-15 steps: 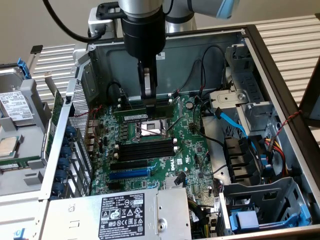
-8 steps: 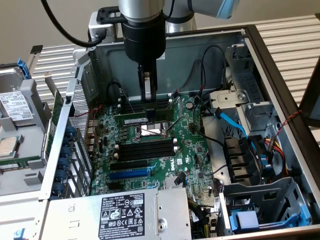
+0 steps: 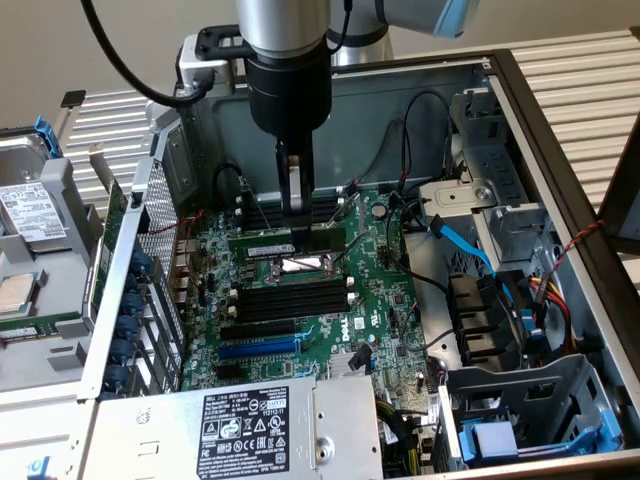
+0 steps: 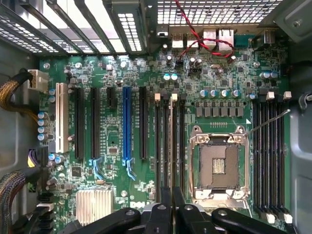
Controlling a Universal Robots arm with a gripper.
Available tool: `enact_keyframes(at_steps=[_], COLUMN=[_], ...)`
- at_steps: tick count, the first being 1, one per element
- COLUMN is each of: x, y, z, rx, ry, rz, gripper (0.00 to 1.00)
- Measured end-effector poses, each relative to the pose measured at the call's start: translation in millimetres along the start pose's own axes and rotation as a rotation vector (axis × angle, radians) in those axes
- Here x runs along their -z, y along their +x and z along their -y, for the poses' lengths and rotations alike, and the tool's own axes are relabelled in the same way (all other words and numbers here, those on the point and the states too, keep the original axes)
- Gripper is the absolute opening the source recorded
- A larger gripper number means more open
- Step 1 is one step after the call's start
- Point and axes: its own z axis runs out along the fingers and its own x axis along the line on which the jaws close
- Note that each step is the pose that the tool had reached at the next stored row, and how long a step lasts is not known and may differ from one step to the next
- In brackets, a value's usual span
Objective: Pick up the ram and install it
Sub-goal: 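Insert the ram into the slot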
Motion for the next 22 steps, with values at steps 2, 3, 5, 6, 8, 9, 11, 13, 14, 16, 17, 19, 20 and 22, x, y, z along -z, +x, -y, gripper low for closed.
enact_keyframes(at_steps=[2,3,5,6,8,9,11,13,14,16,17,19,20,22], x=[-1.5,-2.0,-3.1,-3.6,-4.6,-4.8,-4.8,-5.1,-5.9,-8.9,-10.6,-14.2,-16.0,-19.8], y=[0.4,0.7,1.0,1.0,1.0,1.0,1.1,1.4,1.3,1.2,1.3,1.2,1.3,1.3], z=[0.2,0.3,0.4,0.4,0.4,0.4,0.4,0.4,0.4,0.4,0.4,0.5,0.5,0.6], rx=[0.0,0.0,0.0,0.0,0.0,0.0,0.0,0.0,0.0,0.0,0.0,0.0,0.0,0.0], ry=[-0.0004,-0.0004,-0.0003,-0.0001,0.0006,0.0009,0.0009,0.0007,0.0004,0.0002,0.0002,0.0001,0.0,0.0001], rz=[-0.0038,-0.0063,-0.014,-0.0191,-0.0321,-0.0375,-0.038,-0.0343,-0.0271,-0.0202,-0.02,-0.0199,-0.02,-0.0199], gripper=[0.13,0.13,0.13,0.13,0.13,0.13,0.13,0.13,0.13,0.13,0.13,0.13,0.13,0.13])
